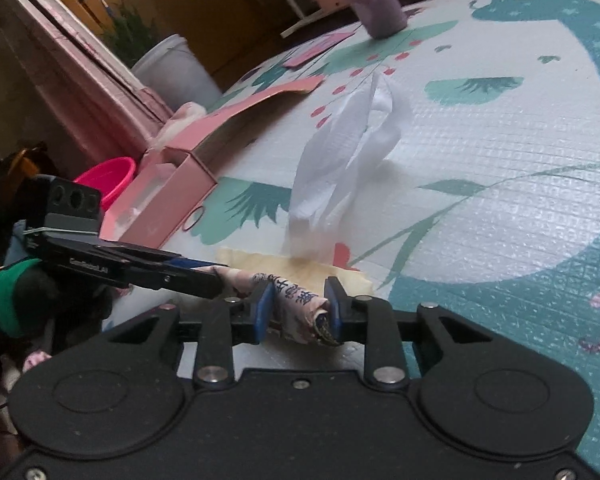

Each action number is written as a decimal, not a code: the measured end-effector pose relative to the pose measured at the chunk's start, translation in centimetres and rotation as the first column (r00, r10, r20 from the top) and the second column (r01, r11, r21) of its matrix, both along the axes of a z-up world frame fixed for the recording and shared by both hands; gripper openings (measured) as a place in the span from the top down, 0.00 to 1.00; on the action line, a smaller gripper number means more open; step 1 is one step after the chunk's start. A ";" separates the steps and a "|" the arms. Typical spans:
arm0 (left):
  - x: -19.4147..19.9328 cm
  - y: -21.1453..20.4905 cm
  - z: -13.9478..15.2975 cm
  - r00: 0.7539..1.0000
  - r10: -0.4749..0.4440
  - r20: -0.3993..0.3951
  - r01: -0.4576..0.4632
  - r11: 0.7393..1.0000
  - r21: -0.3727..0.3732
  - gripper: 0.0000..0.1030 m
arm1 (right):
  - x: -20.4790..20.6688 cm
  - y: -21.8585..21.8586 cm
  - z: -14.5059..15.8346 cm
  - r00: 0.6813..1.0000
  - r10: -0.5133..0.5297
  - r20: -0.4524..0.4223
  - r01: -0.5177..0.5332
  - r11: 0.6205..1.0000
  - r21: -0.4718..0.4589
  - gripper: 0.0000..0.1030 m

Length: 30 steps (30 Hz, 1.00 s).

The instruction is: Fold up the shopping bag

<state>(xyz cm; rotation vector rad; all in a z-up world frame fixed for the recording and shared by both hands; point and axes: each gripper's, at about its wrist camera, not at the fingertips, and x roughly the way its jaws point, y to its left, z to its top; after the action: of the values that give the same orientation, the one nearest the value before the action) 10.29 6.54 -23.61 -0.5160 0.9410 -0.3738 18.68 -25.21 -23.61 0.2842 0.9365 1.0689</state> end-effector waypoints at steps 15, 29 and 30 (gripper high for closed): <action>-2.7 -7.3 7.0 0.935 -0.299 0.193 0.102 0.745 0.659 0.71 | 2.3 -0.1 -0.8 0.990 -0.071 -0.124 0.070 0.997 -0.012 0.79; 1.6 -8.6 2.4 0.948 -0.267 0.173 0.132 0.825 0.549 0.72 | -0.5 0.9 4.6 0.947 0.008 0.321 0.044 0.987 -0.153 0.75; 2.1 -8.4 2.3 0.950 -0.264 0.166 0.139 0.835 0.532 0.72 | -1.5 1.7 5.4 0.916 0.071 0.395 -0.004 0.986 -0.167 0.75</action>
<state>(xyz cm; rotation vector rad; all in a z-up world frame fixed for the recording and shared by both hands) 12.42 -1.87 -21.28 0.1258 0.8236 -0.3465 17.23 -23.46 -18.26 -0.0904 0.6550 1.0282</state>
